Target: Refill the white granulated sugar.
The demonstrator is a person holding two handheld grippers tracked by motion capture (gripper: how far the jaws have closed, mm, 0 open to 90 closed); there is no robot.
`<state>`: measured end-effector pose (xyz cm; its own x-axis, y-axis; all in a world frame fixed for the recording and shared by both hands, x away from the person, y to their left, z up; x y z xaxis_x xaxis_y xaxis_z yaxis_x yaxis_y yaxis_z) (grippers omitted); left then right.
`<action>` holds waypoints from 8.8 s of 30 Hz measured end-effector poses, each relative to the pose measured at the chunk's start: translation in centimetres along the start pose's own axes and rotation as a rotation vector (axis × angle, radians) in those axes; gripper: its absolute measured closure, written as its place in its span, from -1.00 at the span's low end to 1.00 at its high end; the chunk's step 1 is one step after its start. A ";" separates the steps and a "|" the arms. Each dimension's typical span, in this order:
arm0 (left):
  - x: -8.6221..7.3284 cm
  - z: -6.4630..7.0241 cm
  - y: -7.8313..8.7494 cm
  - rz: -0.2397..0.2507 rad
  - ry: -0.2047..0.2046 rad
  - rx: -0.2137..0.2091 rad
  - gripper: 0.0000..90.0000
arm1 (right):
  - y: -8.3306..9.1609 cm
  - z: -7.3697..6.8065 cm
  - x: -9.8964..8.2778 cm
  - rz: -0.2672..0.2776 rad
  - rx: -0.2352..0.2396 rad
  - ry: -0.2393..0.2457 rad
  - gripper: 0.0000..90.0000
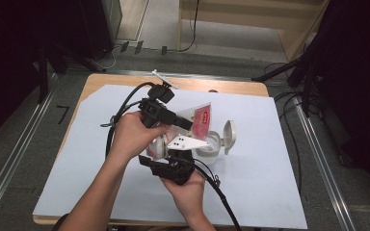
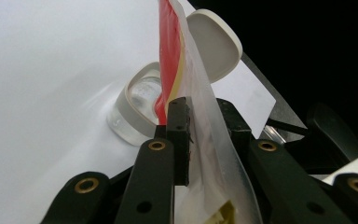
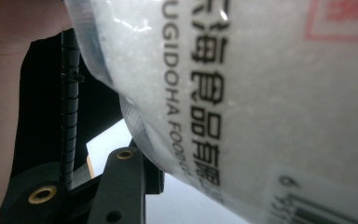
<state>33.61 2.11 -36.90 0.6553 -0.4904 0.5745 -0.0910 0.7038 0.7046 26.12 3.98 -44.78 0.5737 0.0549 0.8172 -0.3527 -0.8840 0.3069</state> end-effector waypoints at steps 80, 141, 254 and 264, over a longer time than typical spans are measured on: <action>0.0 0.7 -0.2 0.002 -0.055 0.011 0.75 | 0.2 -0.2 -0.4 -0.016 -0.040 0.061 0.40; 0.4 0.6 0.5 0.047 -0.081 0.058 0.77 | -0.2 -0.2 0.1 -0.009 -0.057 0.092 0.40; 0.8 1.4 -0.3 0.068 -0.109 0.068 0.86 | 0.3 -0.4 0.0 0.003 -0.065 0.070 0.42; 0.8 1.4 -0.3 0.068 -0.108 0.067 0.86 | 0.3 -0.4 0.0 0.006 -0.065 0.072 0.42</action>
<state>33.07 0.78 -36.05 0.5615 -0.4975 0.6612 -0.1851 0.7033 0.6864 25.69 3.92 -44.52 0.5180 0.0852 0.8511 -0.4043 -0.8525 0.3314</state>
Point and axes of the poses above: each handheld gripper's, and its own axes: y roughly backward along the jaws, x roughly out of its top, z roughly to its right, the point moved 8 cm from there along -y, roughly forward along the jaws, and after that the axes turned 5 degrees about -y, right-handed, at the moved point
